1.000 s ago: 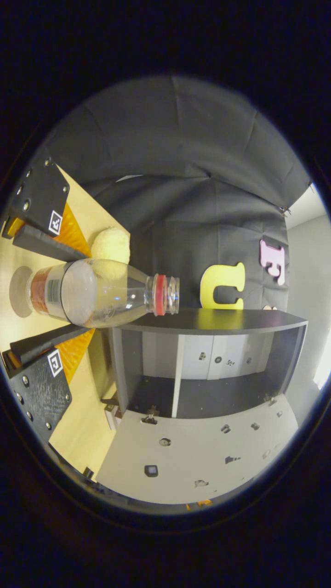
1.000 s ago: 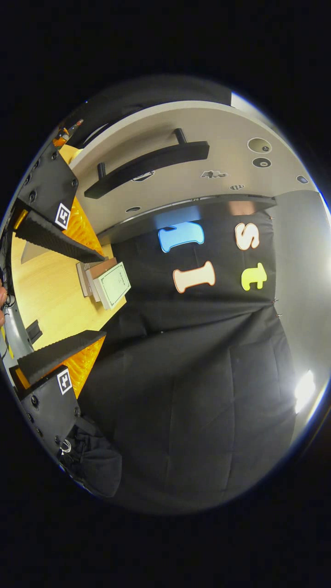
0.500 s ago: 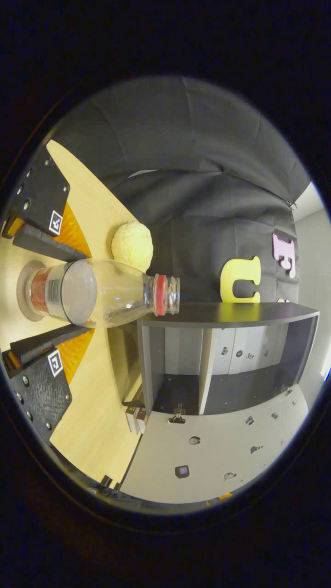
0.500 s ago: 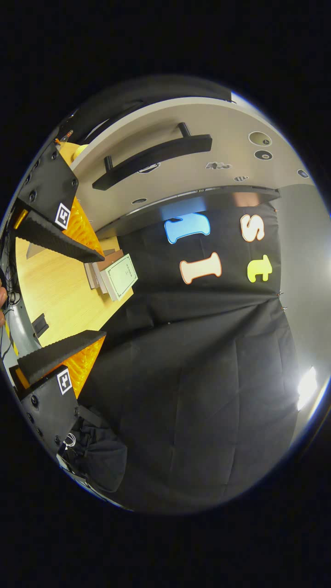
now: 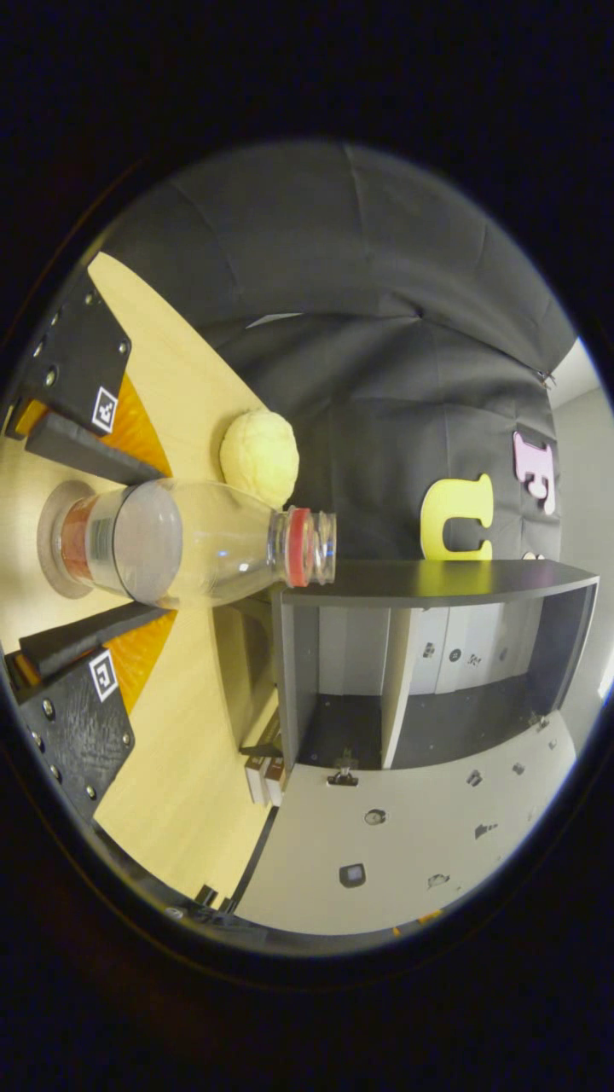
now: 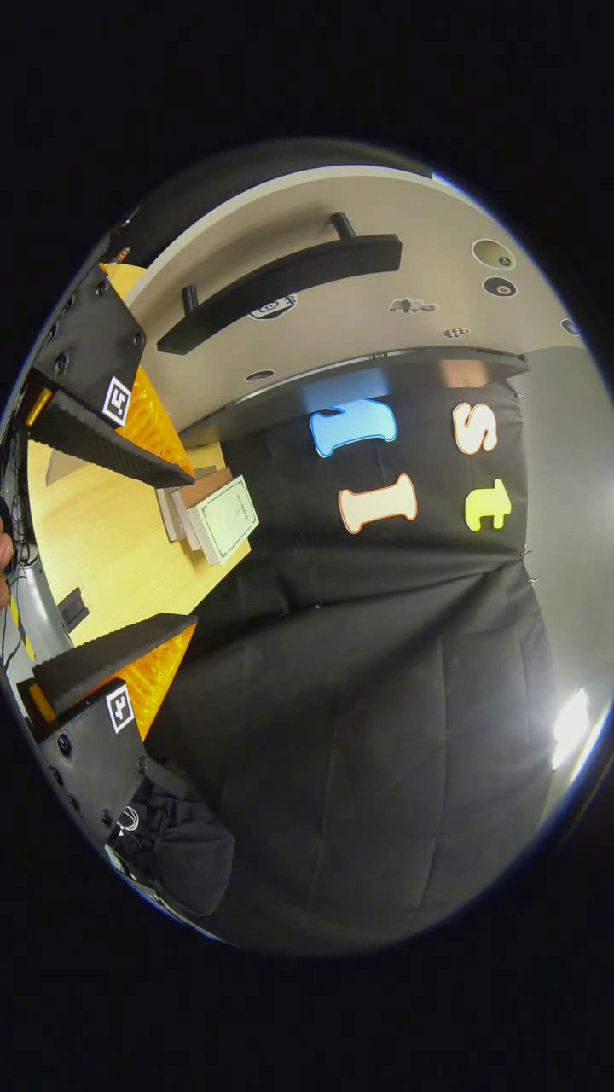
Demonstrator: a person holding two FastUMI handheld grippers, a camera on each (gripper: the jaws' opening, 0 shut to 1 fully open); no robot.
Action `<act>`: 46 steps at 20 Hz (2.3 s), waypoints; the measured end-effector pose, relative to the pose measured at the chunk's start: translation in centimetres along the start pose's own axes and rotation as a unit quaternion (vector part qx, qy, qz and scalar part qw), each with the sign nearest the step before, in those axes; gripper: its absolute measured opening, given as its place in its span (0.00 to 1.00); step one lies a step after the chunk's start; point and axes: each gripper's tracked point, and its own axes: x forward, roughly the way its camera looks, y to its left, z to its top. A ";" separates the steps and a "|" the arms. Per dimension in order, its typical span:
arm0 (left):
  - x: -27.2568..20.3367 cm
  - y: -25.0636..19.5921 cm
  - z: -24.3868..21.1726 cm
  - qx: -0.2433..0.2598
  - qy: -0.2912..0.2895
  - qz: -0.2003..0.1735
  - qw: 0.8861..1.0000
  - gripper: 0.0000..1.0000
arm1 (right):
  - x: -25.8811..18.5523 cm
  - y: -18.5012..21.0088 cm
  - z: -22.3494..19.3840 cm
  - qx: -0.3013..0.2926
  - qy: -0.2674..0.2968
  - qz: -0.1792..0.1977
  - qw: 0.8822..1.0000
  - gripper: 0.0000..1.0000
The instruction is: Open the cabinet door with the right hand, grasp the bottle in the cabinet with the left hand and place it on the coaster, then close the cabinet door with the right hand.
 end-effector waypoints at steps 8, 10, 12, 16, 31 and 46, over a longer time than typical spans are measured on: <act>-2.1 0.5 2.4 0.008 -0.013 -0.002 1.000 0.87 | 0.4 1.1 -1.1 -0.007 0.004 0.012 1.000 0.87; -2.5 0.6 3.2 0.011 -0.021 0.000 1.000 0.89 | 0.5 1.2 -1.6 0.001 0.007 0.015 1.000 0.94; -2.8 0.4 3.4 0.009 -0.021 -0.006 1.000 0.92 | 0.6 1.2 -2.1 0.006 0.008 0.015 1.000 0.87; -2.8 0.6 3.5 0.018 -0.018 -0.007 1.000 0.89 | 0.6 1.4 -3.1 0.019 0.017 0.014 1.000 0.94; -5.7 -0.7 15.3 0.015 -0.102 -0.031 0.994 0.86 | 0.0 0.6 -4.2 0.038 0.018 0.001 0.999 0.94; -15.3 -9.6 31.0 -0.052 -0.133 0.058 0.988 0.92 | 1.3 3.0 6.2 -0.019 -0.056 0.146 0.988 0.94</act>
